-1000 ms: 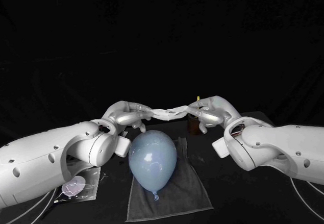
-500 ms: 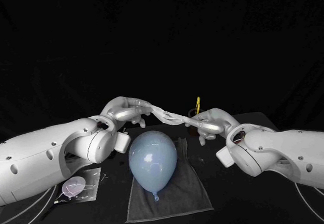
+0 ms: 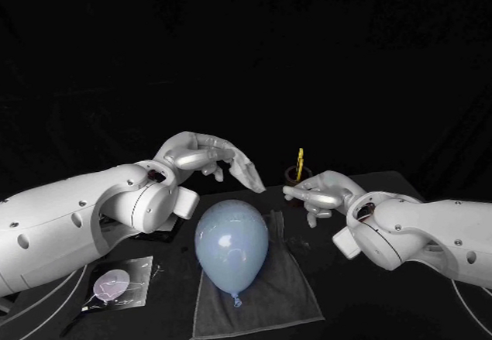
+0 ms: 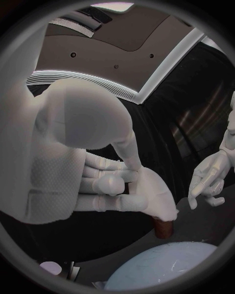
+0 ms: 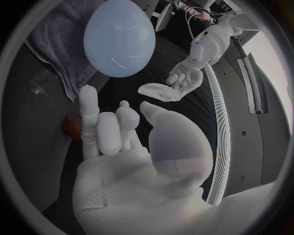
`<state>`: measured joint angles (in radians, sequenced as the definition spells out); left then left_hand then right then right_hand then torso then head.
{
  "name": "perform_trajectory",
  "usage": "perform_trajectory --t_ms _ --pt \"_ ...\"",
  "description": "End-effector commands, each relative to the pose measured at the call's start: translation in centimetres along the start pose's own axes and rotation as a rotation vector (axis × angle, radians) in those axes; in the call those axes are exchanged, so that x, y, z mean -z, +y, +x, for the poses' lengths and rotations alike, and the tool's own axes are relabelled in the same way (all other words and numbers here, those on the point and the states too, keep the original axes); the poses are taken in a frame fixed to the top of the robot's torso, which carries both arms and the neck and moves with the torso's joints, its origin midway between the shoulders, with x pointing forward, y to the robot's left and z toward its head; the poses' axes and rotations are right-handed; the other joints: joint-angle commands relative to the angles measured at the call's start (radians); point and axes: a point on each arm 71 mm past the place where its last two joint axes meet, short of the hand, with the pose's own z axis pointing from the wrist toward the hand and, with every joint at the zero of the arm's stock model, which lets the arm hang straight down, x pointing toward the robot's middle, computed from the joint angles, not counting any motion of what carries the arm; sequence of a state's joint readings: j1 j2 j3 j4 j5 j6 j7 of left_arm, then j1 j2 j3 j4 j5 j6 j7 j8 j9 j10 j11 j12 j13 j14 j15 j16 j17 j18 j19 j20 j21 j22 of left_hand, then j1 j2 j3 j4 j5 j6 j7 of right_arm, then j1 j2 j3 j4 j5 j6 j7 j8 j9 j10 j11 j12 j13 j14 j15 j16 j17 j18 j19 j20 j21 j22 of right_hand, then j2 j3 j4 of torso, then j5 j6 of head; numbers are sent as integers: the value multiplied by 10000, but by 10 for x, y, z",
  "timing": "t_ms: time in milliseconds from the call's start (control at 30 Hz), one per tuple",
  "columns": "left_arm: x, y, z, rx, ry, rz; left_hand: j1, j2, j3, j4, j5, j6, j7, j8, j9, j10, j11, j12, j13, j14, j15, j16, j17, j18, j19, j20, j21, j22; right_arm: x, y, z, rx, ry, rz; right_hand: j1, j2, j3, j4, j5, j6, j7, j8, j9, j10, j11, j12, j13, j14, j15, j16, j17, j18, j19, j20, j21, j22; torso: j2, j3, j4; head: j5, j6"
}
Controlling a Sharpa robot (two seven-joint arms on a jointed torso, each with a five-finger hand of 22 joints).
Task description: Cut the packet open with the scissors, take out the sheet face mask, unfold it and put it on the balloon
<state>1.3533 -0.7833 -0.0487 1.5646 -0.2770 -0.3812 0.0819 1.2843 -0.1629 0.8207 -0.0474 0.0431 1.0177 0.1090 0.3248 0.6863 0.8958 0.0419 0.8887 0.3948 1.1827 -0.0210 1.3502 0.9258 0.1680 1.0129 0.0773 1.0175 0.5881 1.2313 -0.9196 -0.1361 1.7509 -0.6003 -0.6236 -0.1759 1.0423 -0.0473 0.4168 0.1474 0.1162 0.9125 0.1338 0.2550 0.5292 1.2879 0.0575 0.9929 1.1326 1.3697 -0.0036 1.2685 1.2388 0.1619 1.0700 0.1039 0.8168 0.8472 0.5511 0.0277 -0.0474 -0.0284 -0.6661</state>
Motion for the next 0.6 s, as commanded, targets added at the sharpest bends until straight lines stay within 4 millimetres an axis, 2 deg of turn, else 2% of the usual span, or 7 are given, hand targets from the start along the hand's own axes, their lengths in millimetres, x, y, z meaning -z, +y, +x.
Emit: perform_trajectory --t_ms 33,67,233,333,467,600 --pt "-4 -6 3 -205 651 323 18 92 -4 -40 67 65 10 56 16 8 -36 38 7 -8 5 7 -11 161 -44 -44 39 9 0 -3 1 234 222 235 78 36 -2 -32 61 83 14 -45 -14 -28 -26 13 -23 -19 -39 0 -25 189 46 -31 -60 -31 -10 -5 10 8 38" --pt "-4 -7 2 -220 684 337 18 92 -4 -40 67 65 10 56 16 8 -36 38 7 -8 5 7 -11 161 -44 -44 39 9 0 -3 1 238 219 224 103 31 -3 -46 75 78 14 -50 -19 -32 -25 13 -27 -21 -39 1 -27 190 44 -31 -70 -38 -13 -8 11 13 43" --pt "-11 -12 -1 -577 1242 357 9 112 -13 -44 65 47 16 49 11 -6 -33 32 4 -8 8 9 -6 160 -50 -41 41 10 -1 4 2 143 186 -760 899 -318 41 -702 51 7 43 -153 -103 -36 -22 110 -42 -6 -43 68 -34 178 102 -42 -90 -26 5 -4 5 30 109" --pt "-14 -15 -2 -840 1574 332 -7 138 -33 -48 63 25 25 41 6 -28 -29 23 -1 -18 14 9 -10 159 -61 -38 42 11 -2 16 2 40 99 -1932 1336 -384 162 -1053 -492 -117 126 -307 -209 75 43 432 138 87 9 268 108 129 234 -9 91 159 4 5 20 41 127" --pt "-16 -16 -2 -1034 1857 329 -10 143 -38 -49 63 21 27 40 5 -32 -29 22 -1 -3 15 18 16 159 -64 -37 43 12 -5 36 -4 17 -106 -3214 1333 -556 58 -1125 -549 -194 186 -417 -285 251 99 855 420 224 56 532 341 52 438 28 440 495 17 10 38 39 161" --pt "-18 -17 0 -1134 2008 328 -12 146 -41 -49 64 19 27 40 4 -34 -29 21 -2 2 16 22 27 159 -65 -36 43 12 -10 52 -10 139 -127 -3894 1268 -802 -173 -1162 -502 -228 207 -517 -352 318 129 1133 586 275 91 708 460 31 495 65 612 665 7 -12 15 38 183"
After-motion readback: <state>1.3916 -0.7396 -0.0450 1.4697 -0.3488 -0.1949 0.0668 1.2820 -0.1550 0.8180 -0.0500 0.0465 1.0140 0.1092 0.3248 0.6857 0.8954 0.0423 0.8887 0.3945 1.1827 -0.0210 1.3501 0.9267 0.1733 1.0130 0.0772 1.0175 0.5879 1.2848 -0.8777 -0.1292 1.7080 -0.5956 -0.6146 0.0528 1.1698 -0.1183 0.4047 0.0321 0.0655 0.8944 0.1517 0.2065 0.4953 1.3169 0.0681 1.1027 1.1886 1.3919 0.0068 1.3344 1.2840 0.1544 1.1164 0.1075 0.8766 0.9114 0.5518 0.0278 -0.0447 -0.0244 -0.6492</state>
